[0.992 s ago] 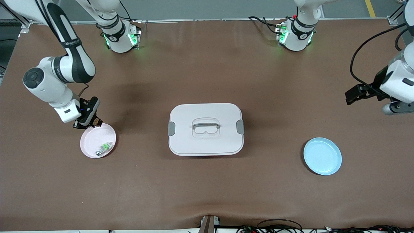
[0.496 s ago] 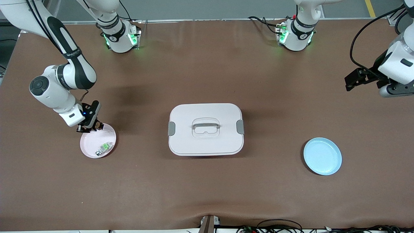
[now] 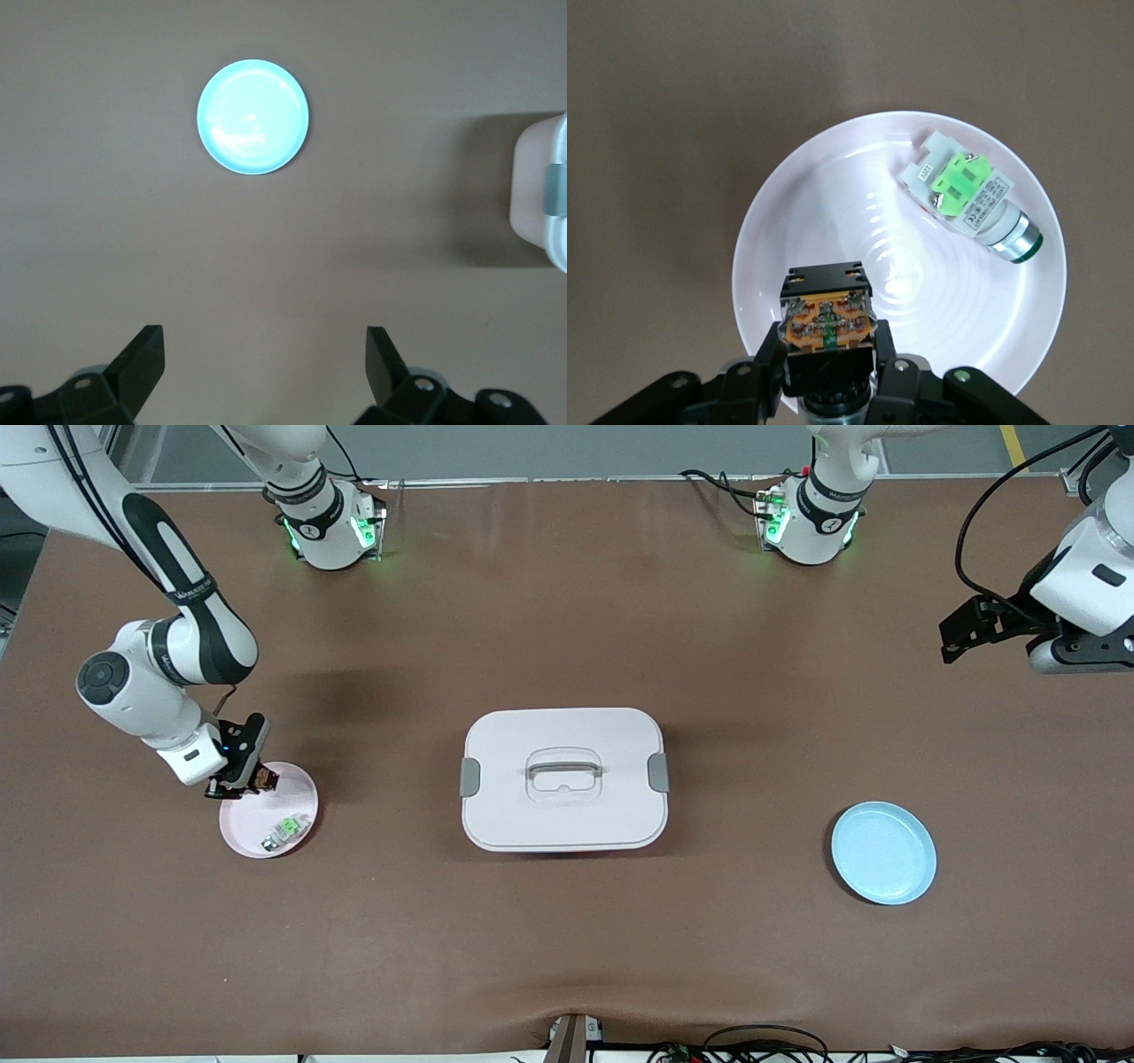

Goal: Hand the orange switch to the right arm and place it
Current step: 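Lower the orange switch onto the white plate with the right gripper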

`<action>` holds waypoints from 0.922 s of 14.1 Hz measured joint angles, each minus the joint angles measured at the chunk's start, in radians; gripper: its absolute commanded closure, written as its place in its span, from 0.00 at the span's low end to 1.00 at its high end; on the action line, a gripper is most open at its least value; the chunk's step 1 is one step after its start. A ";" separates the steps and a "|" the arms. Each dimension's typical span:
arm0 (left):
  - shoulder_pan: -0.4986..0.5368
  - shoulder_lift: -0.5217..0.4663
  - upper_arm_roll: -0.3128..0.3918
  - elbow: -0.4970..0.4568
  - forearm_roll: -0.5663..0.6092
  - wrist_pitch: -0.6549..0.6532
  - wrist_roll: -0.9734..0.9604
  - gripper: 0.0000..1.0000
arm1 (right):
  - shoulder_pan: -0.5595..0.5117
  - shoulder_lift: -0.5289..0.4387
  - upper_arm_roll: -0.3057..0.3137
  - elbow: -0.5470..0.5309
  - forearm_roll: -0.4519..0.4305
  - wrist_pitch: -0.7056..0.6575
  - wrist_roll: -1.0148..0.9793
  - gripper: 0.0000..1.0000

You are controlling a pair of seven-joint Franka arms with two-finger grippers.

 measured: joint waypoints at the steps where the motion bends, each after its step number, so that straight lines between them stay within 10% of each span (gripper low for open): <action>1: 0.000 0.000 0.002 0.000 -0.010 0.000 0.000 0.00 | 0.002 0.017 -0.004 0.014 -0.024 0.000 0.009 1.00; 6: 0.000 0.000 0.005 0.002 -0.016 0.000 0.052 0.00 | 0.077 0.062 -0.059 0.058 -0.207 0.000 0.193 1.00; 13: 0.001 0.000 0.016 0.003 -0.016 0.000 0.067 0.00 | 0.093 0.098 -0.075 0.077 -0.221 0.005 0.212 1.00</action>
